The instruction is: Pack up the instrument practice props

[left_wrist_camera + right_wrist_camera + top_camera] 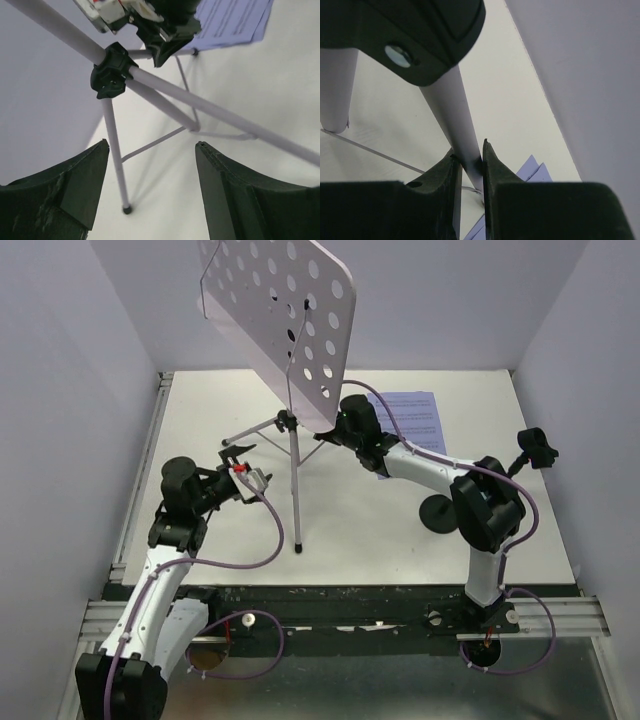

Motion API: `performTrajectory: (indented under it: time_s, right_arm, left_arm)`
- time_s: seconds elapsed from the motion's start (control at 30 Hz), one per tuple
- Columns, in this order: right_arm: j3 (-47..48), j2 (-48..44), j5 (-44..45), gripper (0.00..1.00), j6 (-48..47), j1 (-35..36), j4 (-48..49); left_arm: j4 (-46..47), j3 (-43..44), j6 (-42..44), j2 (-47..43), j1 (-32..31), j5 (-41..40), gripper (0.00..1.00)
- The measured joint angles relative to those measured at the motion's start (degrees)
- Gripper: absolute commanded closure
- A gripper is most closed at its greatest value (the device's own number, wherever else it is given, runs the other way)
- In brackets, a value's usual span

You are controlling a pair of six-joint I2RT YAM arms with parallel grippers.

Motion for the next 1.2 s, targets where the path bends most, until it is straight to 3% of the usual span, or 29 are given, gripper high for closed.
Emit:
performTrajectory:
  time_s: [0.17, 0.33, 0.57, 1.07, 1.2]
  right_arm:
    - [1.03, 0.44, 0.13, 1.00, 0.13, -0.04, -0.92]
    - [3.39, 1.51, 0.48, 1.00, 0.85, -0.20, -2.95]
    - [4.20, 1.51, 0.26, 1.00, 0.83, -0.13, -4.96]
    - [2.91, 1.31, 0.70, 1.00, 0.11, 0.33, -3.23]
    - [2.67, 1.27, 0.72, 1.00, 0.11, 0.33, -2.95]
  left_arm:
    - [2.73, -3.08, 18.64, 1.42, -2.82, -6.34, 0.23]
    - [8.55, -2.93, 27.56, 3.69, -4.31, -8.22, 0.26]
    - [19.39, -2.95, 31.71, 11.32, -4.70, -7.34, 0.45]
    - [34.88, -2.47, 35.28, 24.02, -6.01, -6.93, 0.53]
    - [36.15, -1.53, 35.71, 25.88, -7.50, -6.75, 0.74]
